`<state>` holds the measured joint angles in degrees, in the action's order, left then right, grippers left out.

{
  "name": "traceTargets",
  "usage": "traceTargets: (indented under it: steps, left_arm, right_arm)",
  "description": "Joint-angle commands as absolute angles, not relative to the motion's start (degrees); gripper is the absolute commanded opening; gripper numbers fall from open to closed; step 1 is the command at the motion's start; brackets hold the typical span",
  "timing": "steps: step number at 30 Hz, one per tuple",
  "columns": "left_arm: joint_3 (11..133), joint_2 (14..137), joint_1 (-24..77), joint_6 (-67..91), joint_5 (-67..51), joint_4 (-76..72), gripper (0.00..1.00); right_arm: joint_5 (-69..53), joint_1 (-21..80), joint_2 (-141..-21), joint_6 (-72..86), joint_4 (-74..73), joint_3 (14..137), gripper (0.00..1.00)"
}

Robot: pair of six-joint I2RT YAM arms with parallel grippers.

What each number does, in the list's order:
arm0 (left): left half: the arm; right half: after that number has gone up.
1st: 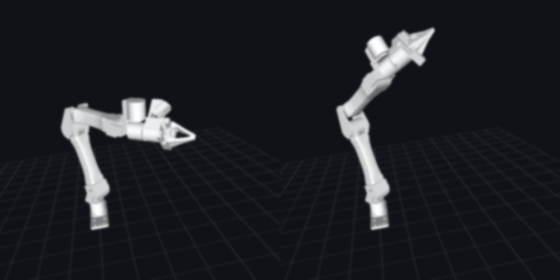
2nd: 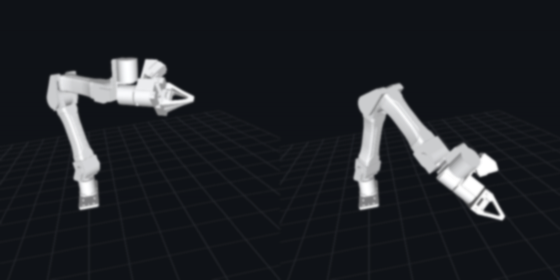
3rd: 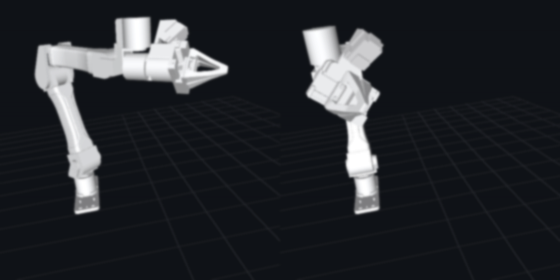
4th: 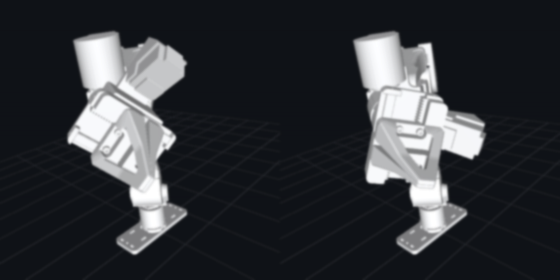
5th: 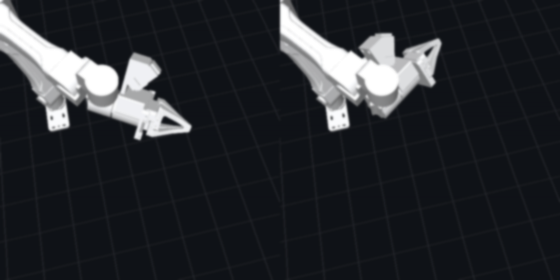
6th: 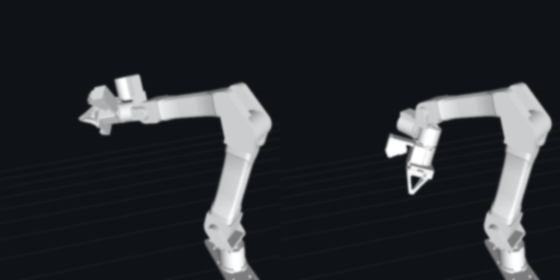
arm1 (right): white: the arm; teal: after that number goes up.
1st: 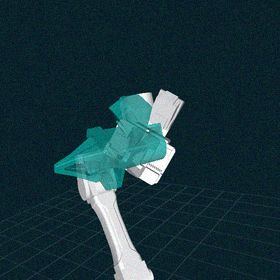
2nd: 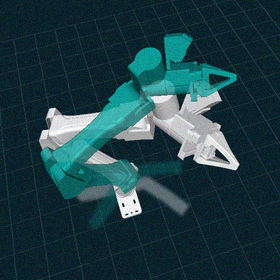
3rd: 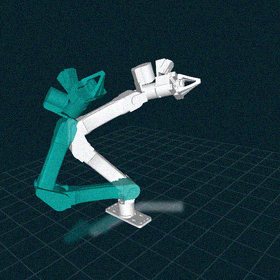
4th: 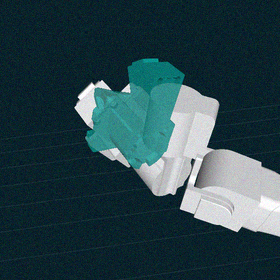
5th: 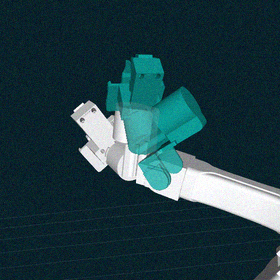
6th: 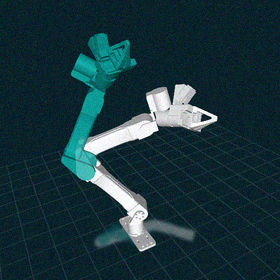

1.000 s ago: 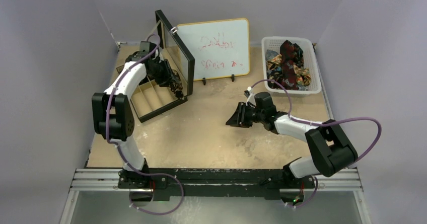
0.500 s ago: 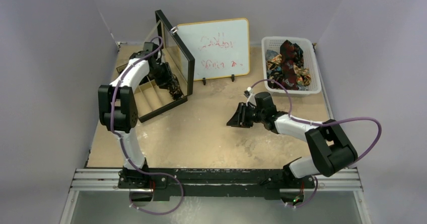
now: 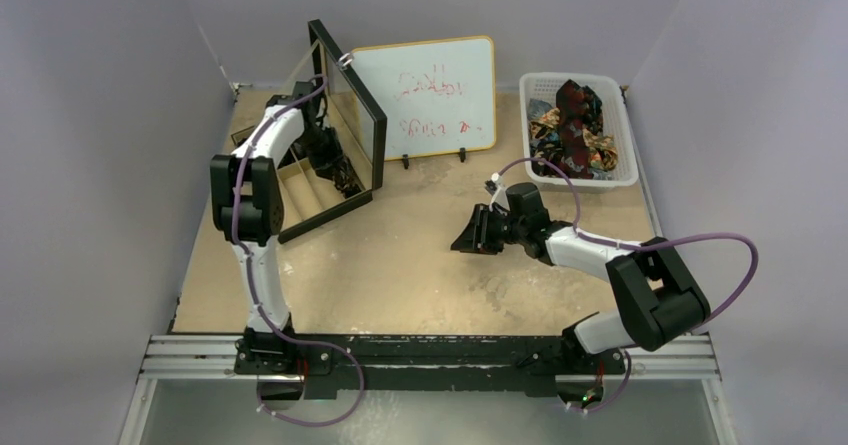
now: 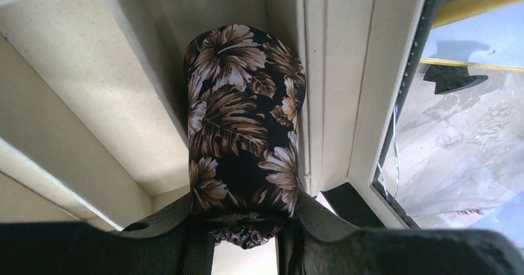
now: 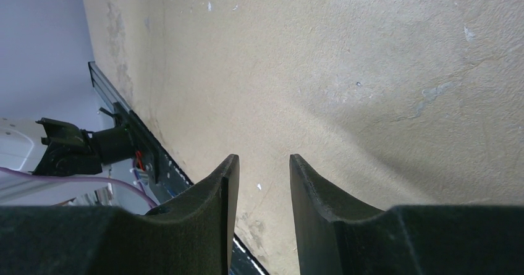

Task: Roll the ties
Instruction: Place the tie in the storage box.

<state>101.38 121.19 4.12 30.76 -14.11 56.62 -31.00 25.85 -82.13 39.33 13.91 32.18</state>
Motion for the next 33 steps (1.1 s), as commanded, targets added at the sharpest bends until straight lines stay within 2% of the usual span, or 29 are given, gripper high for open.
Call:
traceTargets:
  steps: [1,5,8,14,18,31,32,33]
  left_arm:
    - [106.66,123.63,3.54,32.11,-13.77,61.41,0.00]
    - [112.80,126.98,3.52,32.93,-12.56,66.35,0.01]
    - [116.73,129.15,3.52,33.16,-12.08,69.38,0.08]
    - [123.05,133.29,3.52,33.15,-11.12,74.53,0.17]
    - [124.52,134.54,3.43,32.93,-12.33,75.32,0.21]
    - [126.01,138.49,3.43,32.80,-16.28,76.69,0.23]
    - [126.21,138.26,3.43,32.92,-15.75,76.69,0.25]
    - [126.28,137.86,3.35,32.99,-15.62,76.39,0.31]
  right_arm:
    - [-31.79,25.52,-81.83,37.81,13.76,33.35,0.38]
    - [-31.81,25.36,-81.65,37.39,13.67,33.25,0.38]
    - [-32.02,25.19,-81.73,37.29,13.80,32.99,0.38]
    - [-32.55,24.80,-81.87,37.04,14.24,32.43,0.38]
    - [-32.60,24.55,-81.91,36.91,14.24,32.43,0.38]
    - [-32.94,24.21,-82.36,36.65,14.29,32.56,0.38]
    - [-32.96,24.18,-82.34,36.65,14.25,32.49,0.38]
    - [-32.91,24.17,-82.35,36.65,14.24,32.44,0.38]
